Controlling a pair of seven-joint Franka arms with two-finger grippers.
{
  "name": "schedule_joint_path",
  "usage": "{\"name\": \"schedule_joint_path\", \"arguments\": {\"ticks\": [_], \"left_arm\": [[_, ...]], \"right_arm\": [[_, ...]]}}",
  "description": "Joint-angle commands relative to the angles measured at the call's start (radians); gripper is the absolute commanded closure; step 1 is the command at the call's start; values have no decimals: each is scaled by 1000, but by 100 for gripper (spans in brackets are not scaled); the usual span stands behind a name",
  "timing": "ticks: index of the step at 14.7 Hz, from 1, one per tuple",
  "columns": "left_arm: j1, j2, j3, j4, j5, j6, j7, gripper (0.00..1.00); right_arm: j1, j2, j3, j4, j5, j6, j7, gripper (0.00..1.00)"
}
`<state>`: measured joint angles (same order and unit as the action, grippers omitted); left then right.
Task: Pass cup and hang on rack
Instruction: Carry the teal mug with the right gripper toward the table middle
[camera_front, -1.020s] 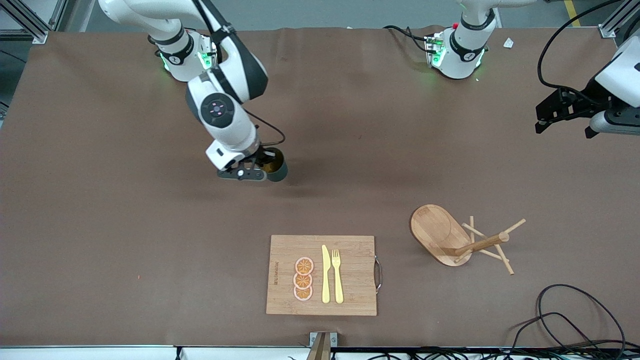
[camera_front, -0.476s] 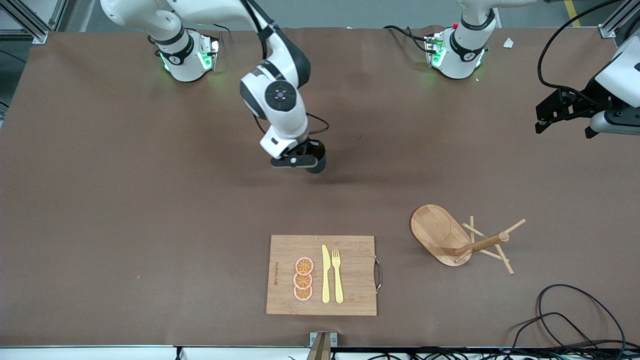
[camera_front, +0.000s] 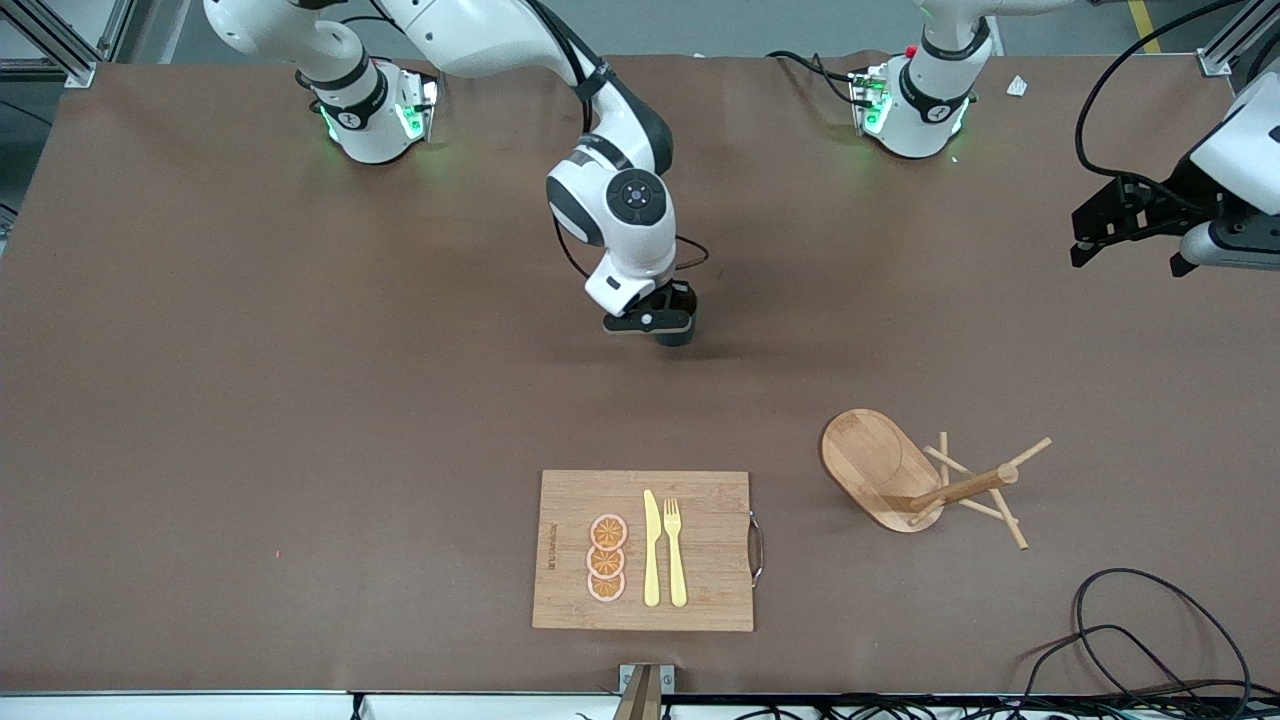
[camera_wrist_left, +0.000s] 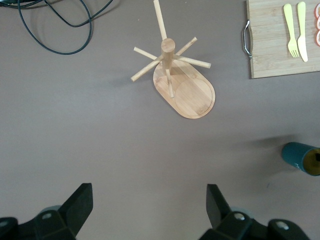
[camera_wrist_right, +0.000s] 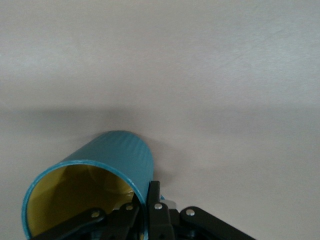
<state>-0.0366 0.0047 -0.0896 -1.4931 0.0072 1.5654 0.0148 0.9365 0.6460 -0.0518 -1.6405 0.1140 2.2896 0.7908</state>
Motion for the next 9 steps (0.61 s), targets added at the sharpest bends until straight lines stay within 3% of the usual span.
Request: {"name": "schedule_joint_path", "arguments": {"ticks": [1,2,5,9], "left_arm": [[1,6,-2,19,4,-15,4,0],[3,6,-2,19,4,-15,4,0],[0,8,-2,19,4,-13,2,0],[-20,40,-5,17,2,-15,7,0]], "right_arm": [[16,32,-7,28,4,1,-7,94],[16,32,-7,28,0,1,-37,81],[15,30,-10,28,-7,-2,-57,0],[2,5,-10,31,-14,-56,-90,0]]}}
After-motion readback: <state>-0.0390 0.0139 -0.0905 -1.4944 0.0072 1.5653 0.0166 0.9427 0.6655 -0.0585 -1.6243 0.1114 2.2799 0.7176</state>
